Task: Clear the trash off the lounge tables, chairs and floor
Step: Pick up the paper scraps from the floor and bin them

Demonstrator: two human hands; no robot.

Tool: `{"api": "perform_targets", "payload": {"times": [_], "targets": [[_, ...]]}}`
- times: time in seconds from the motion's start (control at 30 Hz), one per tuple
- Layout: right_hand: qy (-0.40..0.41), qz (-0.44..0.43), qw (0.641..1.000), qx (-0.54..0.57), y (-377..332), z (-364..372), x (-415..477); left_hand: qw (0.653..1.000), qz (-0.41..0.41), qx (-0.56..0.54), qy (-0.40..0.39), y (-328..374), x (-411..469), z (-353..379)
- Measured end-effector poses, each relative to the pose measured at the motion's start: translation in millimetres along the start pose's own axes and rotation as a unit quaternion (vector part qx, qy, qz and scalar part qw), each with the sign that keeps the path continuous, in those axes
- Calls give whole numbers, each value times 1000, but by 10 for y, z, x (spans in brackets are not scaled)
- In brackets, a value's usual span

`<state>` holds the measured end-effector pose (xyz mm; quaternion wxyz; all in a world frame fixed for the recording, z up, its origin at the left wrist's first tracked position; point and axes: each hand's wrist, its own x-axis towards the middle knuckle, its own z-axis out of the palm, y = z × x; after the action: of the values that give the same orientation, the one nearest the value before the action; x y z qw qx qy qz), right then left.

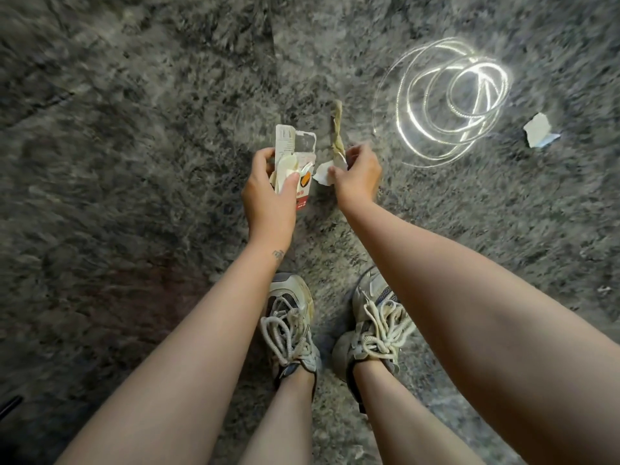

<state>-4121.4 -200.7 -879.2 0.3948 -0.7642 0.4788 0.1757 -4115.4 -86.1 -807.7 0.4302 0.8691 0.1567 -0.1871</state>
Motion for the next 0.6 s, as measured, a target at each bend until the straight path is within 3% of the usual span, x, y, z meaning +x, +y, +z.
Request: {"api": "perform_targets", "payload": {"times": [0.17, 0.33, 0.47, 0.6], "targets": [[1, 40, 999, -13, -2, -39, -80, 1000, -17, -6, 1, -31, -46, -70], [-85, 43, 963, 254, -163, -577, -538, 999, -35, -17, -10, 219, -226, -267], [-169, 58, 935, 307, -269, -1069, -993, 992, -53, -69, -86, 652, -477, -348], [-138, 56, 944, 295, -375, -1538, -1277, 976, -86, -125, -153, 1115, -768, -417]]}}
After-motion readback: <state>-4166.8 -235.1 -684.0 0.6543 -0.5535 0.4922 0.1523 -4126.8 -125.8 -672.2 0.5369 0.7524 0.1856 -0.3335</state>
